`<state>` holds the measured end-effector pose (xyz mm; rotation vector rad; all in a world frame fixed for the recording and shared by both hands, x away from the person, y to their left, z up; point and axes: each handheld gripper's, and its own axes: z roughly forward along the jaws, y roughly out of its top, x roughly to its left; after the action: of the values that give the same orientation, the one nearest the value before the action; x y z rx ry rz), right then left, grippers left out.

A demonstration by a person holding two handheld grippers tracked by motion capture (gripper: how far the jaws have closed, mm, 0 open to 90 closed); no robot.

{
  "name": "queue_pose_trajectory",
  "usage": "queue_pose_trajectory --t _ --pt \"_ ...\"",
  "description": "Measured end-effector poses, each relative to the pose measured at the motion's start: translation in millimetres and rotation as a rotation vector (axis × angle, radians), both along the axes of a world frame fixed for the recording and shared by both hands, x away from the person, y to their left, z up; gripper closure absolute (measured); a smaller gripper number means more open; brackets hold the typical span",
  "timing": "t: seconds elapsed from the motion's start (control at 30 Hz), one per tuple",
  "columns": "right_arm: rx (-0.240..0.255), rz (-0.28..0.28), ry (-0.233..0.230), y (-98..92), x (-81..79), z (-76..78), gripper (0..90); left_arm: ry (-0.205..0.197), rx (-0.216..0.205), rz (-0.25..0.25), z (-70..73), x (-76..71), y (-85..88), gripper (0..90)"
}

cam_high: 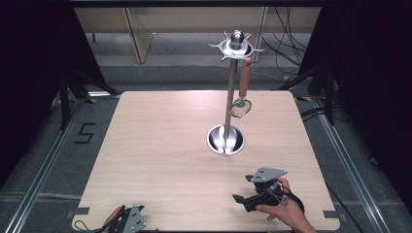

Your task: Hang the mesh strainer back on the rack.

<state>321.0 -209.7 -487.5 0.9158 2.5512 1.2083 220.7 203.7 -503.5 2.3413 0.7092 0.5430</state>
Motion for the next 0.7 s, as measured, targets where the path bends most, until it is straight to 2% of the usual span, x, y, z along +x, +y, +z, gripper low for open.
queue_pose_trajectory --t 0.3,0.47,0.7 --pt "-0.013 0.012 -0.006 -0.6 -10.9 -2.0 16.3 0.000 -0.001 0.000 -0.2 0.1 -0.2 16.8" --pt "-0.021 0.028 -0.005 0.3 -13.4 -2.6 16.3 0.001 -0.002 0.002 -0.2 0.1 -0.2 16.8" --pt "-0.025 0.020 -0.011 0.4 -14.0 -4.0 16.4 0.000 -0.009 0.003 -0.6 0.1 -0.5 16.8"
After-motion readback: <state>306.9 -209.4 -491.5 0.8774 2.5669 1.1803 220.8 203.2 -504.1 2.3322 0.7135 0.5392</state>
